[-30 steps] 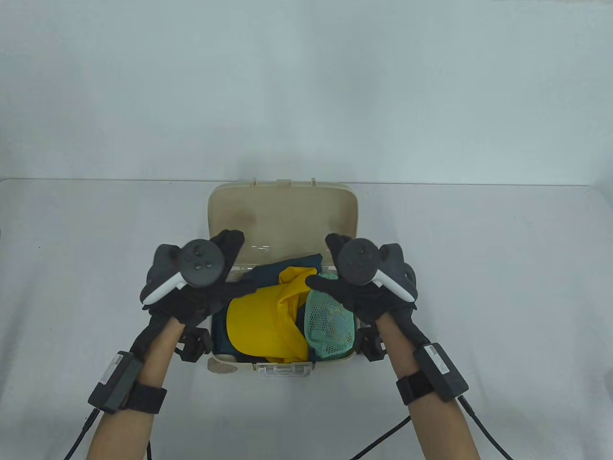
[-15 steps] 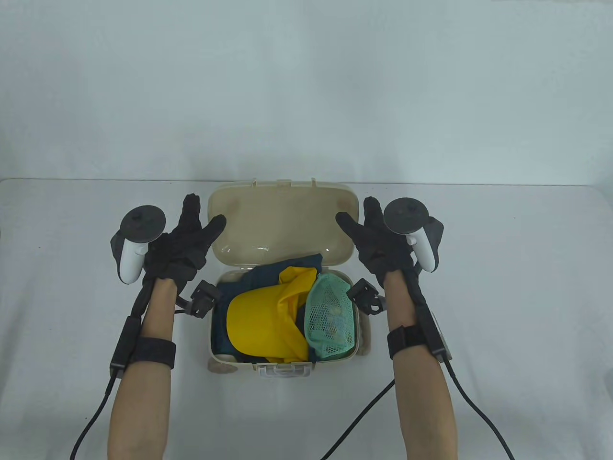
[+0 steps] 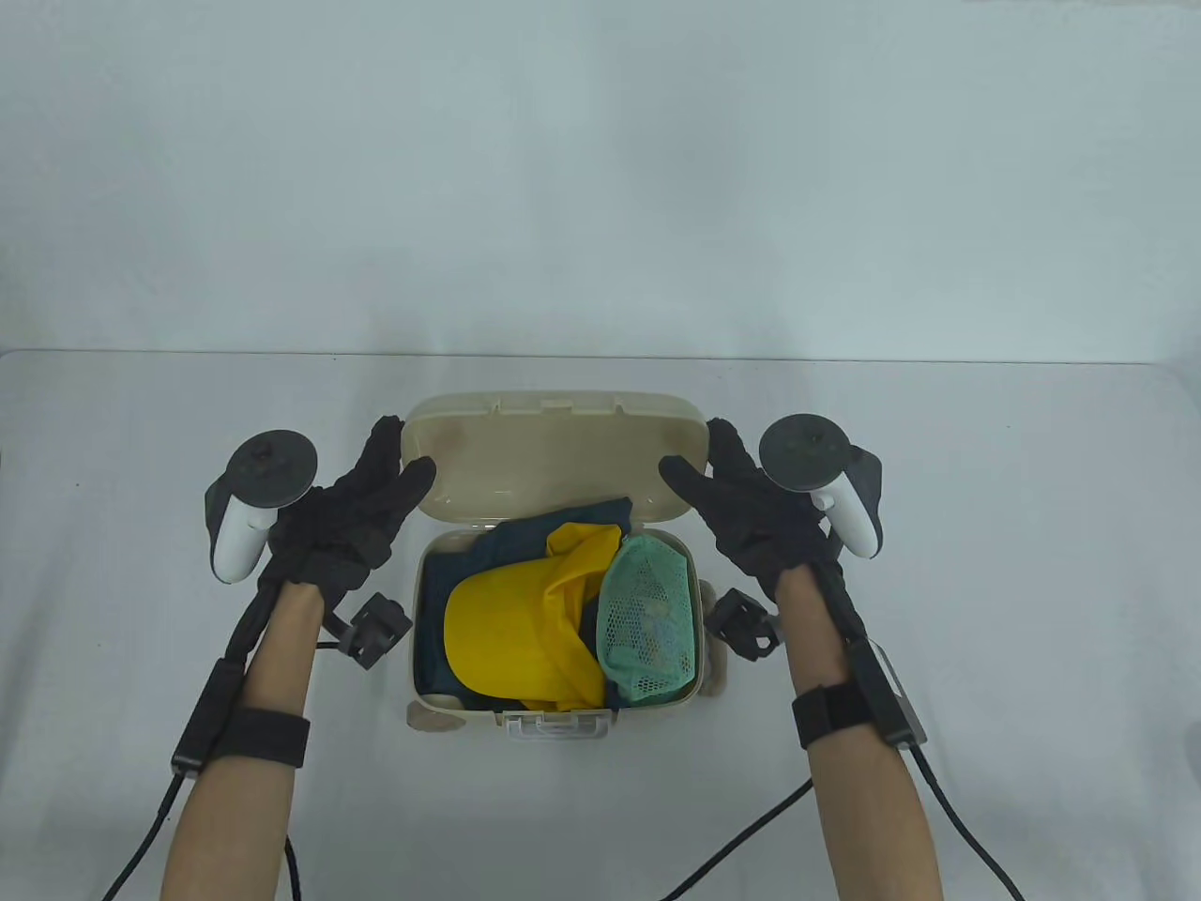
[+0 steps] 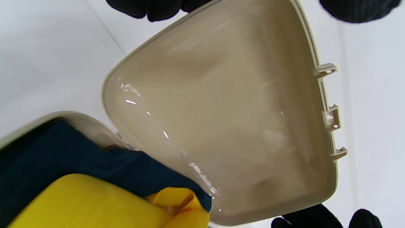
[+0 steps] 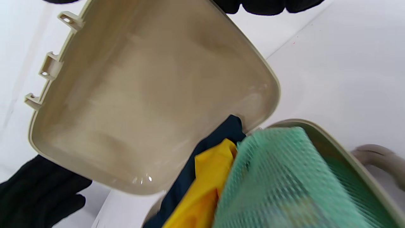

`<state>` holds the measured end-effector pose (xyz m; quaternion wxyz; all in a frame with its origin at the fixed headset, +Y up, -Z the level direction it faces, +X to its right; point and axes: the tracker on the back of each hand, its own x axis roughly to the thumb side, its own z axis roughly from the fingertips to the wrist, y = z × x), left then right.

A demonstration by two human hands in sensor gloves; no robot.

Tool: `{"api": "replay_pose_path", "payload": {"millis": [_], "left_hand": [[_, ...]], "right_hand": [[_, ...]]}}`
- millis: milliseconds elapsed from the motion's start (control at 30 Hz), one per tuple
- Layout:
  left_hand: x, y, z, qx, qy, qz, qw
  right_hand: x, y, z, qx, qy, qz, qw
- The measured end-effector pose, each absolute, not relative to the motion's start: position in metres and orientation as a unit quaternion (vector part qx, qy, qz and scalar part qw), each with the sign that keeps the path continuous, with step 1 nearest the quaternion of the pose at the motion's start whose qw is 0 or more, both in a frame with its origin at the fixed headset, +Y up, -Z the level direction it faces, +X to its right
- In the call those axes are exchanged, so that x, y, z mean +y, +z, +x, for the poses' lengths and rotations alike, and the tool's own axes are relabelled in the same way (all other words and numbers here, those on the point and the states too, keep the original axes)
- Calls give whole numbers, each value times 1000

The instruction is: Pack suitcase

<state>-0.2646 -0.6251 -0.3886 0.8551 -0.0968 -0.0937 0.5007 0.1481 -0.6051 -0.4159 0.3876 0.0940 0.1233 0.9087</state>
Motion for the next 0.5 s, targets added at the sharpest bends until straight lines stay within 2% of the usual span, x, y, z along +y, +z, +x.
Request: {"api": "replay_pose_path", "payload": {"millis": [133,233,500], "left_hand": [[-626,-358,-270,-110,507,-115,847],[-630,-339,-267,-124,495,-153,846],[-648,-313,-243,-128,348,-249,895]], "right_hand": [[-607,-386,159,142,899,127,393],[-616,-367,162,162,892,141,397],[-648,-338,158,208,904,144,346]]}}
